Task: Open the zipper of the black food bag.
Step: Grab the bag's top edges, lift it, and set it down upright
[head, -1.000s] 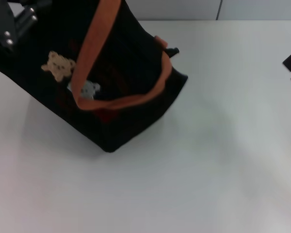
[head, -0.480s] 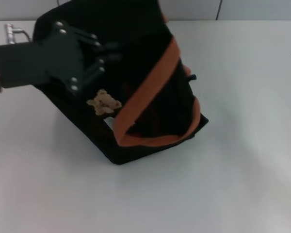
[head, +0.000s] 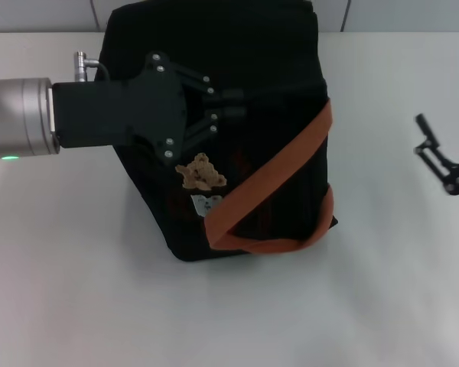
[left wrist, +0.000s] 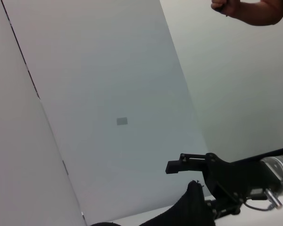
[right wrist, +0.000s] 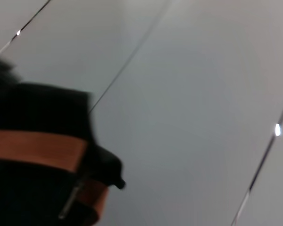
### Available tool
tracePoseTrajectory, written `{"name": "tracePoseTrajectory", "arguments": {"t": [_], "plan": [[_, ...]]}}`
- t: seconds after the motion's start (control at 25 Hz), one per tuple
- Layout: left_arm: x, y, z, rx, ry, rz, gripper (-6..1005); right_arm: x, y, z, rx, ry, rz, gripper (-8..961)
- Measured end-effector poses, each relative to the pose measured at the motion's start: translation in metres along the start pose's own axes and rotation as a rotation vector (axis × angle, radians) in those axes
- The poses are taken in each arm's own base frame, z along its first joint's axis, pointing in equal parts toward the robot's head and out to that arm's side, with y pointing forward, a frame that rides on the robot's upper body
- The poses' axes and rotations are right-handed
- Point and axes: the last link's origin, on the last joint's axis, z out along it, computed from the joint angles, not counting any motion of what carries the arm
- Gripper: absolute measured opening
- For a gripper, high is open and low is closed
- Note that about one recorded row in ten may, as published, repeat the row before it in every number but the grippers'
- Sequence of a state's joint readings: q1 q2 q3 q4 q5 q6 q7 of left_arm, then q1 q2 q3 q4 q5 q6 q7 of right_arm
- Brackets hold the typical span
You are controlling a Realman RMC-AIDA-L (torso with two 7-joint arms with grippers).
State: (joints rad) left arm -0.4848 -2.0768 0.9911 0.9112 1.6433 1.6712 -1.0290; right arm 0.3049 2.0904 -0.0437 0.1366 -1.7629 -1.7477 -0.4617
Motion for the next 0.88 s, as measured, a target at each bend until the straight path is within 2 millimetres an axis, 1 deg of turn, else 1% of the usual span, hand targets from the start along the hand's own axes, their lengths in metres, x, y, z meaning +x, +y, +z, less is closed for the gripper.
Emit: {"name": "tracePoseTrajectory", "arguments": {"t": [0.04, 0.16, 0.24, 0.56, 0.72, 0.8, 0.88], "plan": [[-0.001, 0.000, 0.001, 0.000, 0.000, -0.002, 92, -0.004, 0.007, 0.001, 0.006, -0.005, -0.063, 820], [-0.003, 0.000, 0.005, -0.001, -0.004, -0.009, 92, -0.012, 0.018, 0.007, 0.004, -0.023, -0.161, 820], [-0.004, 0.000, 0.006, -0.001, -0.005, -0.013, 93, -0.013, 0.020, 0.008, -0.001, -0.025, -0.171, 820], [-0.006, 0.001, 0.007, 0.002, -0.003, -0.022, 93, -0.002, 0.029, 0.040, -0.104, -0.013, -0.217, 821], [-0.006, 0.002, 0.006, 0.005, 0.001, -0.026, 93, 0.001, 0.033, 0.049, -0.136, -0.005, -0.239, 822], [-0.006, 0.002, 0.005, 0.013, 0.010, -0.031, 93, 0.003, 0.038, 0.055, -0.174, -0.001, -0.249, 822], [-0.006, 0.002, 0.004, 0.015, 0.012, -0.032, 92, 0.003, 0.040, 0.056, -0.188, -0.003, -0.249, 821]]}}
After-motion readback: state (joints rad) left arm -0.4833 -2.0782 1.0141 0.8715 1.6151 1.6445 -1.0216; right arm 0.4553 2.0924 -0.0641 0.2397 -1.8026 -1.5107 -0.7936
